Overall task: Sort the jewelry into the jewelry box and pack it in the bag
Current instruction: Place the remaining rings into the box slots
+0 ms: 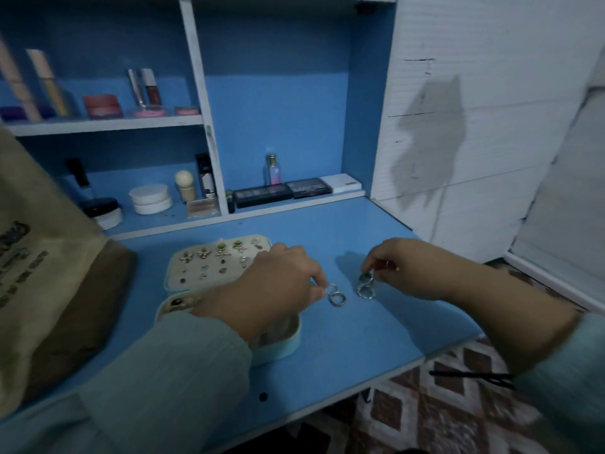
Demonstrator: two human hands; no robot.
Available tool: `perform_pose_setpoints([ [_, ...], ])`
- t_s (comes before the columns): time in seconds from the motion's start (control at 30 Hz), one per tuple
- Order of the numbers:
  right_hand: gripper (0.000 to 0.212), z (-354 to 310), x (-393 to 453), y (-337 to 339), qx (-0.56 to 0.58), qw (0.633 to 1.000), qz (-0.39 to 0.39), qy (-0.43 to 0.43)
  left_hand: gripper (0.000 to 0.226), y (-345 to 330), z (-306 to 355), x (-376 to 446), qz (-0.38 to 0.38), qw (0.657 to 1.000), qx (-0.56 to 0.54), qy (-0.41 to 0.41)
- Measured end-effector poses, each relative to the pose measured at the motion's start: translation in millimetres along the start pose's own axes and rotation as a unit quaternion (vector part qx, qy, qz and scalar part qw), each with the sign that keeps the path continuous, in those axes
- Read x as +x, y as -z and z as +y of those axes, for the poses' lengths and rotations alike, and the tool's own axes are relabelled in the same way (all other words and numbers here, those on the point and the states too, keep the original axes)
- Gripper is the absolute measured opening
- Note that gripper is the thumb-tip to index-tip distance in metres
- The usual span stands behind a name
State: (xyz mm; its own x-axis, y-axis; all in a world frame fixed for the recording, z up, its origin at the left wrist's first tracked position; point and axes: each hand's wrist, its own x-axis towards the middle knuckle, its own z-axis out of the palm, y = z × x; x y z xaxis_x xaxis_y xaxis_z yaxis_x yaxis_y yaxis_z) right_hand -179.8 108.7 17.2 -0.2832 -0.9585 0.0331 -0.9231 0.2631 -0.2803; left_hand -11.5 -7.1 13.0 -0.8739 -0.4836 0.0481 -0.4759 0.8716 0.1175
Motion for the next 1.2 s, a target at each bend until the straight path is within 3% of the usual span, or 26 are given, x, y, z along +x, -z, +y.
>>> perform_pose_setpoints([
  [0.2, 0.03, 19, -3, -20, 0.054, 0.998, 0.01, -0.036, 0.023, -12, 12, 18, -0.007, 0.999, 0.044, -0.013],
  [0.37, 0.039, 29, 2, -34, 0.063, 0.997, 0.052, 0.006, 0.026, -14, 12, 28, -0.022, 0.997, 0.074, 0.012],
  [0.73, 0.012, 30, 6, -46, 0.101, 0.987, 0.12, 0.014, 0.02, -13, 13, 32, -0.008, 0.991, 0.133, 0.007],
  [1.2, 0.006, 29, 5, -42, 0.138, 0.983, 0.123, -0.009, 0.026, -17, 17, 35, 0.044, 0.961, 0.245, -0.12],
])
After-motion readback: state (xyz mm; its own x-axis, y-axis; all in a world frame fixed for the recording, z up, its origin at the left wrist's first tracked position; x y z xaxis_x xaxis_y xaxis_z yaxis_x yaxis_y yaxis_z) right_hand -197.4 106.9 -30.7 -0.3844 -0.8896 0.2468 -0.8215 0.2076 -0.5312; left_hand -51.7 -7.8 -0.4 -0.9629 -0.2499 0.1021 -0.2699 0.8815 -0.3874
